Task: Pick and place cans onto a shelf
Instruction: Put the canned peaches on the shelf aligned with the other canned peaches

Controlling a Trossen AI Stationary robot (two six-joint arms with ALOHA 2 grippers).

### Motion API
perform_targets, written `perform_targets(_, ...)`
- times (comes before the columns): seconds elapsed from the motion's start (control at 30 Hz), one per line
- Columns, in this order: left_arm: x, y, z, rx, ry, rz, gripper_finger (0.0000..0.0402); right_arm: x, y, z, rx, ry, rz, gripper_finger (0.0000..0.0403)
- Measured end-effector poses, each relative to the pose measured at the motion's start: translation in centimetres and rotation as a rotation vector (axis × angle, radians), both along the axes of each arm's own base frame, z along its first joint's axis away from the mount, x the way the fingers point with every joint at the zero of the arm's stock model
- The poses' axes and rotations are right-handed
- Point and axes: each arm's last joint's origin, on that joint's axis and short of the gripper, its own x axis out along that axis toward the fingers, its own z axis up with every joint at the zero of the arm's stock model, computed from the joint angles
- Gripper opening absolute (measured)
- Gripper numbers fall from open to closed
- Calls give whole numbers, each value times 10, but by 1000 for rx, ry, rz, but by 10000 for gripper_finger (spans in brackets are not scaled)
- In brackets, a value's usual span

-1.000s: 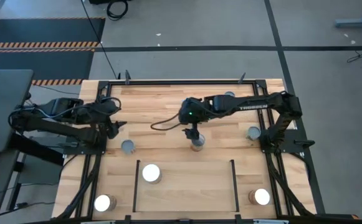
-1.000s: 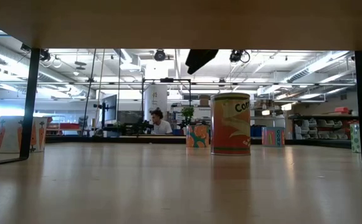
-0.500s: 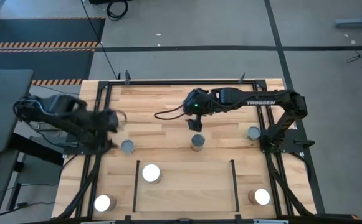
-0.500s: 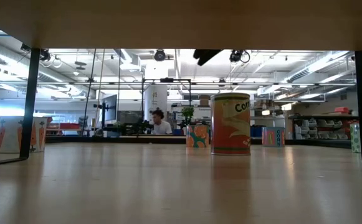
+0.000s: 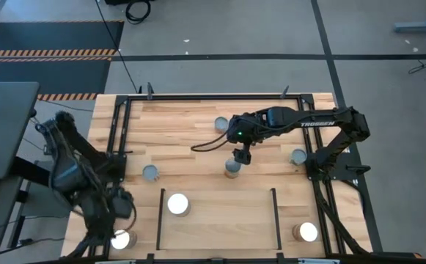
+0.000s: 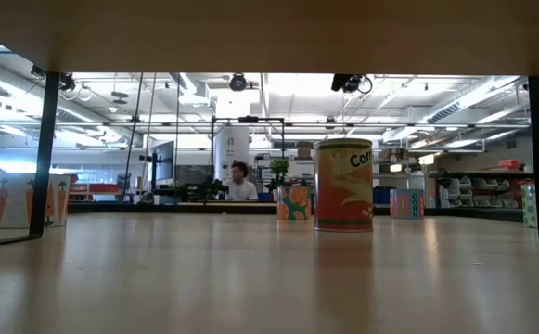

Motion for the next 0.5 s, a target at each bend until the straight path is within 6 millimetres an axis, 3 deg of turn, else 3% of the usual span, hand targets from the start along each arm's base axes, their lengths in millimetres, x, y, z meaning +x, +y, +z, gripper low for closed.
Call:
perform_targets(0.17,4,-33,-24,55,62,-73,333,-4,8,3,-29,4,2,374)
perform_targets(0.5,-7,-68,-56,168,131,-135,339,-12,12,5,-14,27,-77,374)
